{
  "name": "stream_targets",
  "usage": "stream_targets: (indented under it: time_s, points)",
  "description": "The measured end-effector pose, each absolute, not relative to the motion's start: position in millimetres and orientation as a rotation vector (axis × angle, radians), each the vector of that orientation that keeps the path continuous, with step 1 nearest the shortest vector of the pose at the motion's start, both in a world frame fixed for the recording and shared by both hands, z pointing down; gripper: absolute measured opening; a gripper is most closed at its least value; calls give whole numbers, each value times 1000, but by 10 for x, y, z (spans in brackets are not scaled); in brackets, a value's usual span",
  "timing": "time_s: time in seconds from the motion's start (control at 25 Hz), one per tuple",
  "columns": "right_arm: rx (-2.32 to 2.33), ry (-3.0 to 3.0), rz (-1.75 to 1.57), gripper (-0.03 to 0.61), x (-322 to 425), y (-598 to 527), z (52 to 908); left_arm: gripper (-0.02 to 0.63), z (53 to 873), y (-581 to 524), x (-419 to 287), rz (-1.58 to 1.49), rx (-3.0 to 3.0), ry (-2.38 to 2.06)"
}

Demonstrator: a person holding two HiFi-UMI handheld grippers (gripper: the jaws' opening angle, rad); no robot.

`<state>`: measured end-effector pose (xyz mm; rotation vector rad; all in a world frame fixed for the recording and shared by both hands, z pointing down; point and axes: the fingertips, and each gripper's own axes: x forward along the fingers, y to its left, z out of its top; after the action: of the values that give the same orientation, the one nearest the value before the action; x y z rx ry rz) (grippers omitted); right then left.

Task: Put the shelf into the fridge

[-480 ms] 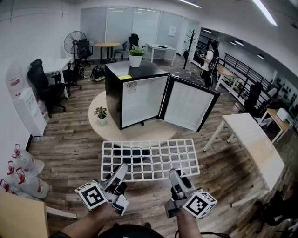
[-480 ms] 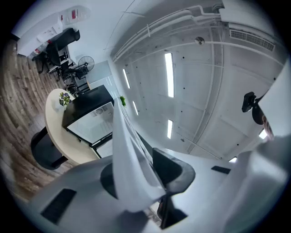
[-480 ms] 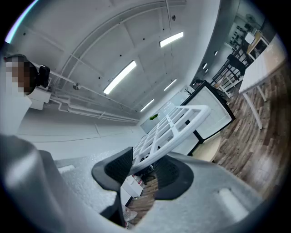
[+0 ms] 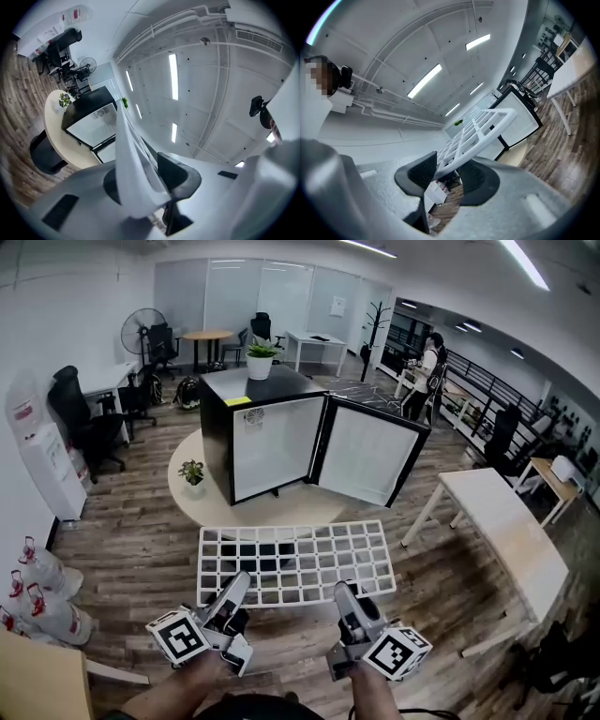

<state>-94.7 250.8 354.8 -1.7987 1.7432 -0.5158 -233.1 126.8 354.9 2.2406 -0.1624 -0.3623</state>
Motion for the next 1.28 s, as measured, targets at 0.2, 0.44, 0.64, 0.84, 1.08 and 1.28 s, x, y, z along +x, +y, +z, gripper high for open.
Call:
stream_targets:
  time_s: [0.2,0.44,0.64,0.84,1.08,1.28]
  points:
    - [-1791,1731,-529,144,-828,2580,3558,89,3509,1337,-2215,-344,2275,-168]
    - [-1788,1739,-528,146,-607,2740,3557,92,3504,1502,-1985,-343,2283,-168]
    - [-1792,1736,-507,146,-310,2914,3574,92,3633,1643,-1710,-319,2247,-196]
    - [-1778,1745,-500,146,-94,3007,3601,92,3628,1758,-1500,-332,2262,-194]
    - [-1758,1755,-528,146,115,2891,3691,92,3796,1657,-1338,-300,2217,-261]
    - [-1773,1758,-531,146,339,2590,3704,92,3783,1354,-1073,-321,2216,-215]
